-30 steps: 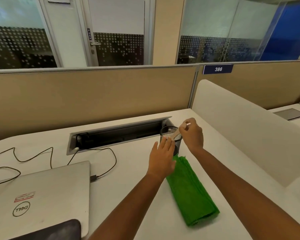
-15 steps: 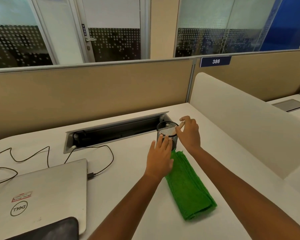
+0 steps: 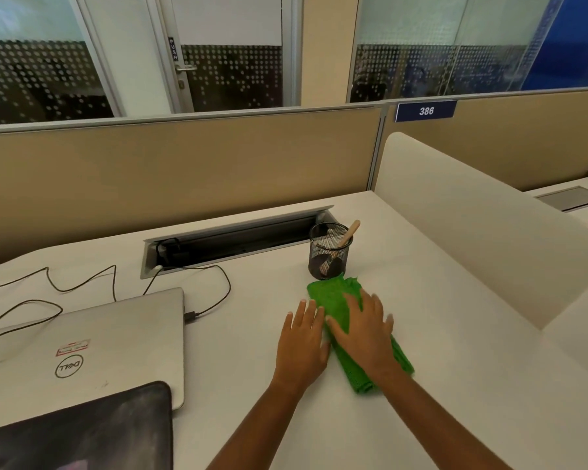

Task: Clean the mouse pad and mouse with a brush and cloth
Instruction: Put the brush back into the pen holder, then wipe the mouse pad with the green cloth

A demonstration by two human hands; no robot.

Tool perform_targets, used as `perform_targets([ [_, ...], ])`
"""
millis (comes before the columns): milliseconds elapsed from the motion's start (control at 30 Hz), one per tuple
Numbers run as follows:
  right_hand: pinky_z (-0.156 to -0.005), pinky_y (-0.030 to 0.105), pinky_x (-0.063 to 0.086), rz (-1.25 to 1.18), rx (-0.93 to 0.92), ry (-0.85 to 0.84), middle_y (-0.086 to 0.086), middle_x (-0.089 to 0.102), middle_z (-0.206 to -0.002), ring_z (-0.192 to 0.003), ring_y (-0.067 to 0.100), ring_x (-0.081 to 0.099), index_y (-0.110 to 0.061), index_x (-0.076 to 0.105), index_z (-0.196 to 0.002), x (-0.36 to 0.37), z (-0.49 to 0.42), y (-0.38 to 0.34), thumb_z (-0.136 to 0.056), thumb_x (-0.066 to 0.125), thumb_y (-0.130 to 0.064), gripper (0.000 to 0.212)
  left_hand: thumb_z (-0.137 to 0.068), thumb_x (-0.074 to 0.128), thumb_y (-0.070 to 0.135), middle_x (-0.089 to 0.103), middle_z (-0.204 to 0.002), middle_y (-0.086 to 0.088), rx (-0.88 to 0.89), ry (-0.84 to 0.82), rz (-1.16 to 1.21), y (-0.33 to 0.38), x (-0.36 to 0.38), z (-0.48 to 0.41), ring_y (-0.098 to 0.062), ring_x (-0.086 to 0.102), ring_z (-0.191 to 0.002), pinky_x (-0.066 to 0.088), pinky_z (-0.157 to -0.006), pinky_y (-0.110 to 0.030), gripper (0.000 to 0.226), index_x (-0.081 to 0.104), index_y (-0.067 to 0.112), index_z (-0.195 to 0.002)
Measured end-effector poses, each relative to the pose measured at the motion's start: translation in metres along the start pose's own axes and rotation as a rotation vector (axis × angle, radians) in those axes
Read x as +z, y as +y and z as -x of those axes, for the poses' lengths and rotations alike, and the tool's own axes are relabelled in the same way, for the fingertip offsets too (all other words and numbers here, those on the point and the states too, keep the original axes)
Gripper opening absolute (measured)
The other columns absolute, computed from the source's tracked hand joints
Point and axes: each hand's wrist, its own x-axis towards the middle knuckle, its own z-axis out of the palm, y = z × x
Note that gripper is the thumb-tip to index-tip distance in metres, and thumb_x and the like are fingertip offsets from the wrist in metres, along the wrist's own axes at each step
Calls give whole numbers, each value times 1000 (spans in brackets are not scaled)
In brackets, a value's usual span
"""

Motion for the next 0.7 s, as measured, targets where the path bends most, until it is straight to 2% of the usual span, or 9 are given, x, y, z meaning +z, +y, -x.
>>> perform_targets([
  [67,-110,58,16,67,60,-79,5,8,-156,-143,31,6,-27,14,-145,8,11,4,-86,36,-64,73,-72,72,46,58,-131,-11,22,109,-42,3,-1,12,-23,53,-125,46,-100,-35,61,62,12,-121],
  [133,-109,58,20,83,87,-100,5,5,-157,-142,33,10,-31,9,-146,10,18,7,-83,36,-69,79,-50,83,50,73,-107,-1,42,137,-99,9,-5,24,-17,68,-103,57,-80,-30,57,75,18,-95],
  [200,-107,54,27,97,79,-98,5,6,-156,-139,34,18,-32,9,-146,9,23,8,-81,37,-70,80,-69,73,47,60,-130,-9,20,95,-31,8,-2,32,-24,53,-125,45,-100,-36,60,64,14,-118],
  [233,-106,52,29,104,71,-97,6,7,-156,-137,33,22,-33,10,-145,7,25,8,-82,39,-69,79,-85,57,43,39,-147,-13,17,41,-4,9,2,34,-28,31,-140,27,-114,-40,61,45,11,-137],
  [267,-104,50,31,107,65,-99,6,9,-155,-134,32,26,-33,11,-145,6,27,8,-82,40,-67,77,-95,41,38,18,-156,-12,7,-25,2,8,5,36,-28,10,-146,10,-119,-40,60,25,12,-146],
  [333,-102,46,33,82,65,-102,7,14,-153,-130,31,31,-33,16,-144,2,31,8,-83,43,-62,72,-99,29,36,2,-159,-7,-22,-58,19,8,7,40,-24,-7,-147,-3,-120,-37,58,10,14,-149],
  [500,-100,40,41,-116,76,-56,9,28,-144,-122,28,40,-26,36,-136,-11,44,8,-86,52,-46,57,-98,37,36,13,-158,-1,-106,31,228,10,1,51,-17,0,-147,6,-118,-28,54,22,17,-146],
  [600,-99,39,44,-235,43,-21,9,31,-141,-119,28,42,-22,41,-134,-14,60,7,-86,55,-39,53,-97,43,32,36,-148,-1,-180,159,453,13,-4,57,-14,24,-141,20,-111,-19,44,41,14,-137],
  [700,-98,35,44,-263,-54,16,6,31,-142,-118,25,42,-24,42,-132,-14,83,2,-85,56,-38,51,-97,45,30,56,-128,-4,-326,211,815,21,-17,61,-15,49,-120,37,-96,-19,36,52,11,-127],
])
